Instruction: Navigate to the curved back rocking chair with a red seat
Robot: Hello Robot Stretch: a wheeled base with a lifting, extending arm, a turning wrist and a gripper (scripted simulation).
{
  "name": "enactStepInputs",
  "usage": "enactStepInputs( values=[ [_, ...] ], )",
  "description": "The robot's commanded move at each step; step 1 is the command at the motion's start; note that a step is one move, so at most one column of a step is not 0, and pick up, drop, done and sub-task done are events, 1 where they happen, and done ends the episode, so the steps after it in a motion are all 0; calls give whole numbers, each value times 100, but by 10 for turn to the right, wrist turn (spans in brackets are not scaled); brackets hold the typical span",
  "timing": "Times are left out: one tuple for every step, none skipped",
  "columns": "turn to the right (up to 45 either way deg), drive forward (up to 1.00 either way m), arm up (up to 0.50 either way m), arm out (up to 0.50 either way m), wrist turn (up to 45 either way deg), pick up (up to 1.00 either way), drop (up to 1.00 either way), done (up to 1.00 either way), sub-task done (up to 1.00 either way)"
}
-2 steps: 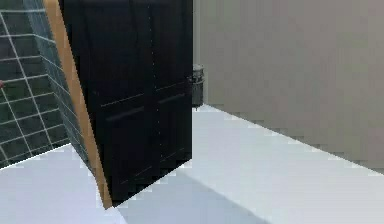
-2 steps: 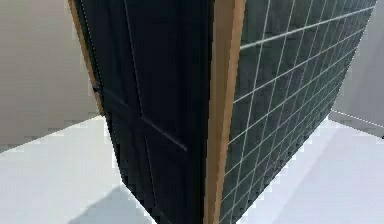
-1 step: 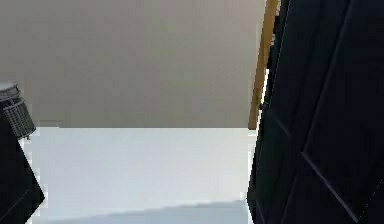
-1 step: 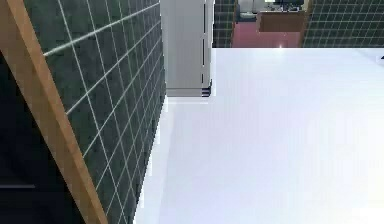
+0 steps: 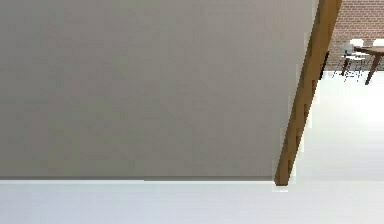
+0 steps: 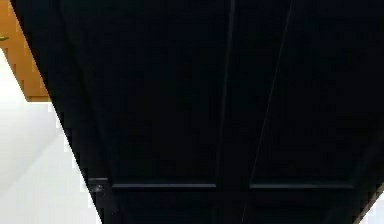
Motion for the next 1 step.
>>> enactStepInputs(
  values=[
    [30, 0, 0, 0, 0, 0, 0, 0, 0]
  ],
)
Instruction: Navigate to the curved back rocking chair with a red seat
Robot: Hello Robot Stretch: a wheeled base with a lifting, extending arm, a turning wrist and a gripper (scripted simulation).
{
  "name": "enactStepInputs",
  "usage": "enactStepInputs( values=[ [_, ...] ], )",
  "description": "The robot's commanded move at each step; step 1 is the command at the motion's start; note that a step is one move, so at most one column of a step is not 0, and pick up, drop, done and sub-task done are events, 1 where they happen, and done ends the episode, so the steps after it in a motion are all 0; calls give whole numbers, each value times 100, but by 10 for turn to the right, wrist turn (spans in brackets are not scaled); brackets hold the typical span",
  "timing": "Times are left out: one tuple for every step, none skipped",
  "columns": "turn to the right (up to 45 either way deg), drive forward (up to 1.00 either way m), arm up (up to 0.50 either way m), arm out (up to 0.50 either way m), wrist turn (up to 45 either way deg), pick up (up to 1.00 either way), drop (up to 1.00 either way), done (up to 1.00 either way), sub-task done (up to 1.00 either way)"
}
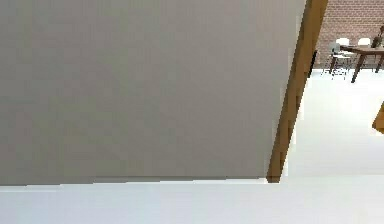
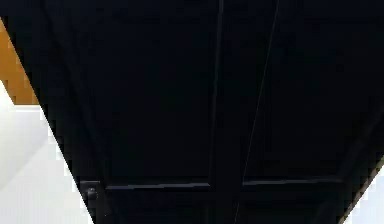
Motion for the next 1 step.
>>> enactStepInputs(
  values=[
    [-450, 0, 0, 0, 0, 0, 0, 0, 0]
  ],
)
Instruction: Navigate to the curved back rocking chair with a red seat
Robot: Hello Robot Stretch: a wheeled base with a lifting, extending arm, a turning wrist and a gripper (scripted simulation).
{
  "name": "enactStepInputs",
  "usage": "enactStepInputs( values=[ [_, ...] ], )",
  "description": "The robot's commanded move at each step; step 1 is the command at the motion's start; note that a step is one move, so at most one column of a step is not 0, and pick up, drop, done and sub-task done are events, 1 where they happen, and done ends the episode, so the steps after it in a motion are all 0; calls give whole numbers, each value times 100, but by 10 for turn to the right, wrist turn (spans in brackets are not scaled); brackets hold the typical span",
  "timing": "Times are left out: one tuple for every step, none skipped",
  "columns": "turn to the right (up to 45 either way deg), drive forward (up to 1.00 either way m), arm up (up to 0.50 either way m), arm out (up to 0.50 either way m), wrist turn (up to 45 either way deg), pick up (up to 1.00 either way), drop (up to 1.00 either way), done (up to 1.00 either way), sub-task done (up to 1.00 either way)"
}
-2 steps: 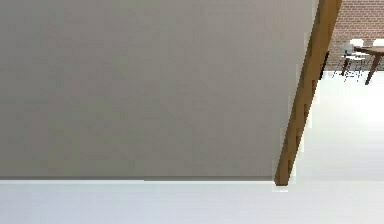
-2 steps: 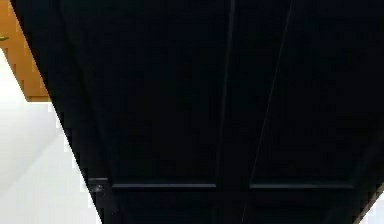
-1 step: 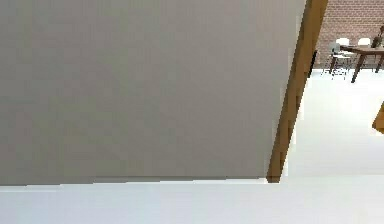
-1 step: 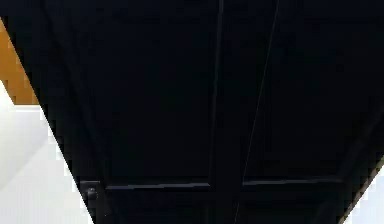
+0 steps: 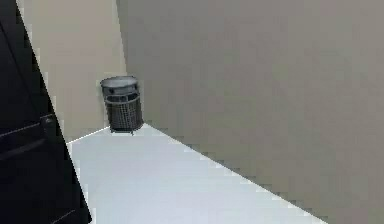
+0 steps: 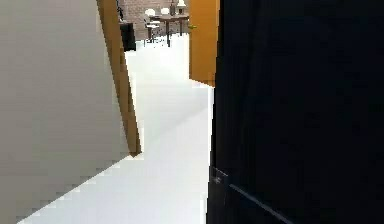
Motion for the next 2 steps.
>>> enactStepInputs(
  values=[
    [-450, 0, 0, 0, 0, 0, 0, 0, 0],
    [-30, 0, 0, 0, 0, 0, 0, 0, 0]
  ],
)
